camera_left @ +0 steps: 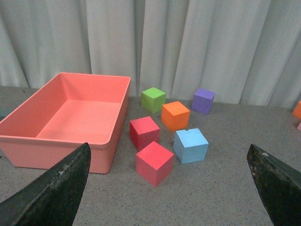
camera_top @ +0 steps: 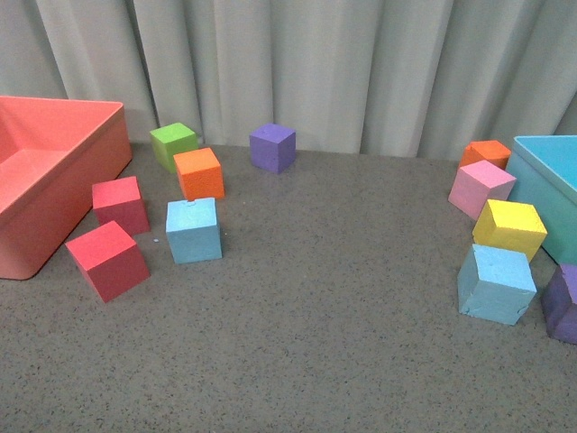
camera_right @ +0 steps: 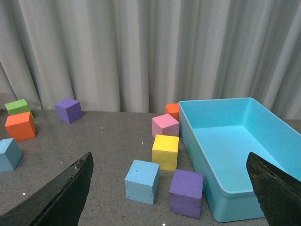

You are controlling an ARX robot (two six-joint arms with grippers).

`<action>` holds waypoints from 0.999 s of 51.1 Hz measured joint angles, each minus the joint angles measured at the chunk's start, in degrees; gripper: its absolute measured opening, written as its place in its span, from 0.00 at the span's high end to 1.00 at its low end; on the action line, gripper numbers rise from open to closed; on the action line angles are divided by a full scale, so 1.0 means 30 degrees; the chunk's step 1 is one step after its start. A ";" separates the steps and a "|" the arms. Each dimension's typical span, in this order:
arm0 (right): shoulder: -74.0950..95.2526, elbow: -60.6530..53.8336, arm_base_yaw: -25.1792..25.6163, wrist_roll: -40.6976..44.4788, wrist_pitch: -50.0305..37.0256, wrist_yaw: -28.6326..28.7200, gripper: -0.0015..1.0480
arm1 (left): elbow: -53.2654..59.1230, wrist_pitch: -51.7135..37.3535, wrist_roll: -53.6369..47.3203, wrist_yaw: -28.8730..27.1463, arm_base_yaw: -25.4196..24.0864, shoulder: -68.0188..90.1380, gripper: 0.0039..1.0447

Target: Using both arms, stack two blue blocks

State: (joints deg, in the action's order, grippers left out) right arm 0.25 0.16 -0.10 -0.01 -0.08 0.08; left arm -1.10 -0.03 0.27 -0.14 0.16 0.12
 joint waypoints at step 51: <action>0.0000 0.0000 0.0000 0.0000 0.0000 0.0000 0.09 | 0.0000 0.0000 0.0000 0.0000 0.0000 0.0000 0.06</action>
State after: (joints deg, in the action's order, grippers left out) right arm 0.25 0.16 -0.10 -0.01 -0.08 0.08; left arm -1.10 -0.03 0.27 -0.14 0.16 0.12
